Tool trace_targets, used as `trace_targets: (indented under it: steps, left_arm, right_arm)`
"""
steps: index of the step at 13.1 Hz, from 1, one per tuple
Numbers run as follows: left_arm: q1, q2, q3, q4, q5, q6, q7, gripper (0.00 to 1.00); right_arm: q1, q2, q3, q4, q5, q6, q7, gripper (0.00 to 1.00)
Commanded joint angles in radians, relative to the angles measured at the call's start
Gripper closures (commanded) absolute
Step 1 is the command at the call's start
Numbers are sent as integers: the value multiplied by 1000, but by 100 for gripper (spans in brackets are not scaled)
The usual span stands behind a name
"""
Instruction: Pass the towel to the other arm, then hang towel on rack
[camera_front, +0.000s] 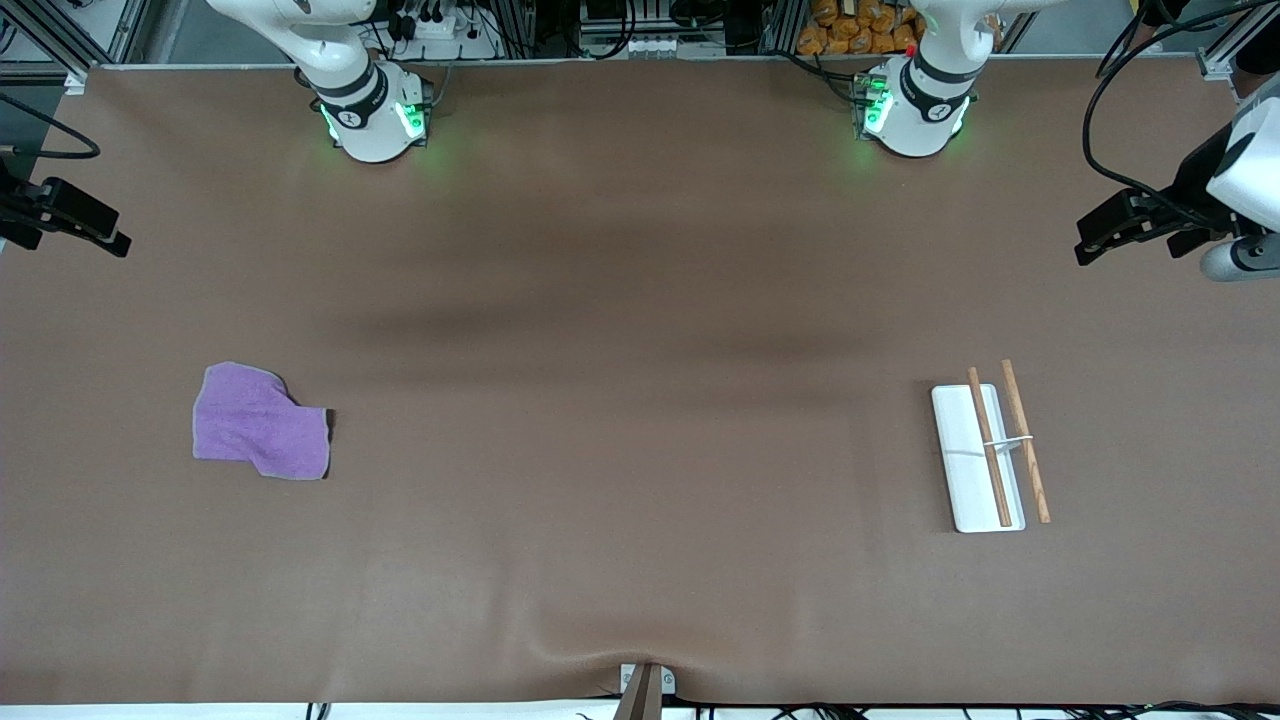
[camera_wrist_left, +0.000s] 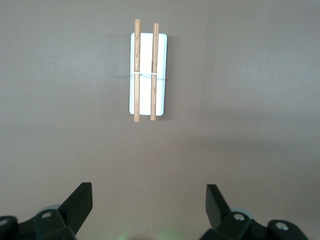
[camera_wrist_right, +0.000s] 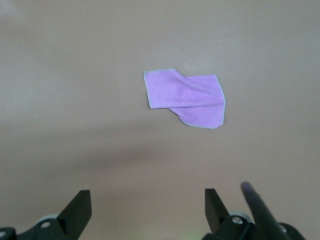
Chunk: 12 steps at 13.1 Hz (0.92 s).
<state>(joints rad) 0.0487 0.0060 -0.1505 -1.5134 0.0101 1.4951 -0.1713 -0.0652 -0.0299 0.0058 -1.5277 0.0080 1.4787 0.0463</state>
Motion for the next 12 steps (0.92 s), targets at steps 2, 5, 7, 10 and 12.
trace_targets:
  steps: [2,5,7,10,12]
  left_arm:
    - [-1,-3,-4,12,8,-16,9,0]
    - [0,-3,-4,12,8,-18,10,0]
    - [-1,-1,-4,16,13,-18,9,0]
    - [-4,5,-4,33,27,-18,12,0]
    - [2,9,-6,29,27,-19,13,0]
  right_arm:
    - [-10,2,3,12,-8,-3,0,0]
    - [-8,4,3,9,-8,-5,-3,0]
    - [-10,19,3,4,-6,-12,1,0]
    - [-7,21,3,8,-8,0,0,0]
    - [-8,21,3,6,-8,-5,0,0]
